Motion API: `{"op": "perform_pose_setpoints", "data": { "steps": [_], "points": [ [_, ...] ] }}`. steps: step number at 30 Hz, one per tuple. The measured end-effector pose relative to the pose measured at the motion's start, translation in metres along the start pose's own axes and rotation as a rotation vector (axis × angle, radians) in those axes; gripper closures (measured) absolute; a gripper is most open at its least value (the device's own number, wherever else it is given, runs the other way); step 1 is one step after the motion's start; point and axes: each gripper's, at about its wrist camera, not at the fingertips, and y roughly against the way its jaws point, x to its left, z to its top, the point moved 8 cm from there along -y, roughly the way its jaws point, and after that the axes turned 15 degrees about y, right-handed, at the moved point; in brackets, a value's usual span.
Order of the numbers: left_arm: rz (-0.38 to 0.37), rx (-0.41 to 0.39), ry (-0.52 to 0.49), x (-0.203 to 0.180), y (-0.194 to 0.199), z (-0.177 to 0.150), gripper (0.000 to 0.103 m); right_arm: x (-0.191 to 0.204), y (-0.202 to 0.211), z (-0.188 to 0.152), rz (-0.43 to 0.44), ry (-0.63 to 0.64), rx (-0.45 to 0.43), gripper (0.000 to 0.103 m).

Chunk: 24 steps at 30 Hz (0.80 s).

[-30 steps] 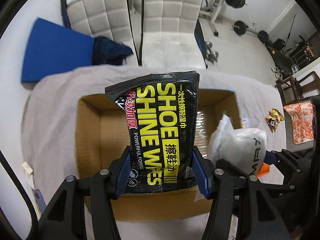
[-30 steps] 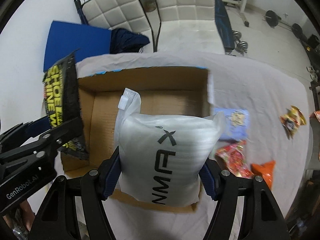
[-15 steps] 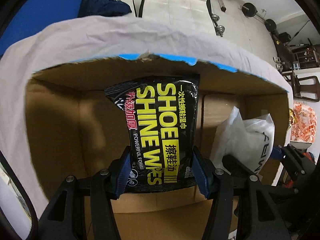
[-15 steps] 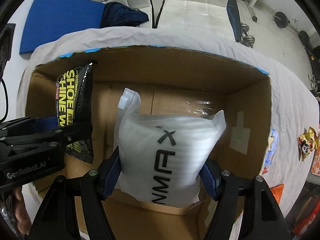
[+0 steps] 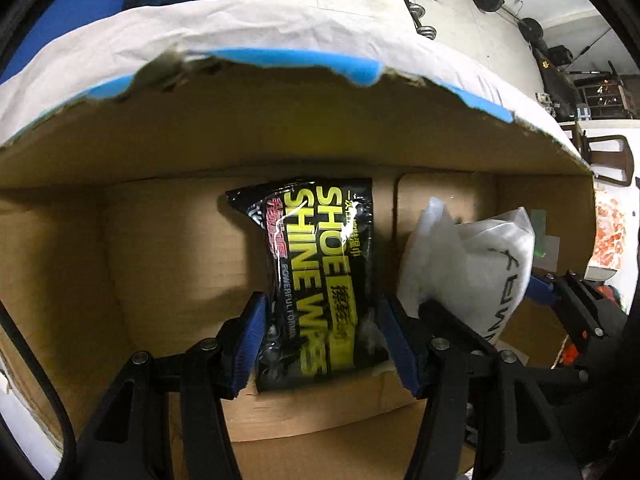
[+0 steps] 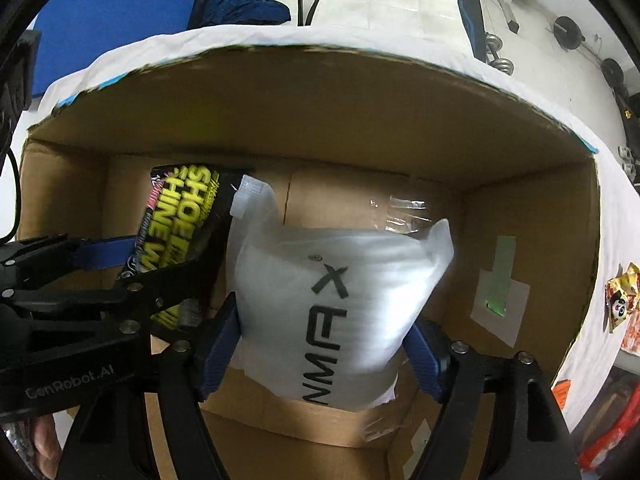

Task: Organize soft objects
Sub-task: 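Release black pack with left tool while right tool releases white pouch in box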

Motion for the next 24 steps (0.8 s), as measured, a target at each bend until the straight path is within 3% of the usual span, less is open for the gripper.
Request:
{"op": "perform_pose_setpoints", "data": {
  "steps": [12,19,21,24],
  "points": [
    [0.048,-0.072,0.005,-0.004,0.019,-0.005,0.047,0.002,0.022,-0.004,-0.007,-0.002,0.012,0.021],
    [0.073,-0.188,0.029,-0.001,0.049,-0.014,0.025,0.003,0.05,-0.014,-0.026,-0.01,-0.024,0.011],
    [0.082,-0.221,0.037,0.005,0.057,-0.019,0.015,0.006,0.06,-0.02,-0.043,-0.014,-0.04,0.001],
    [0.108,-0.27,0.034,0.011,0.066,-0.03,0.005,0.011,0.071,-0.028,-0.054,-0.011,-0.057,0.0]
  ]
}}
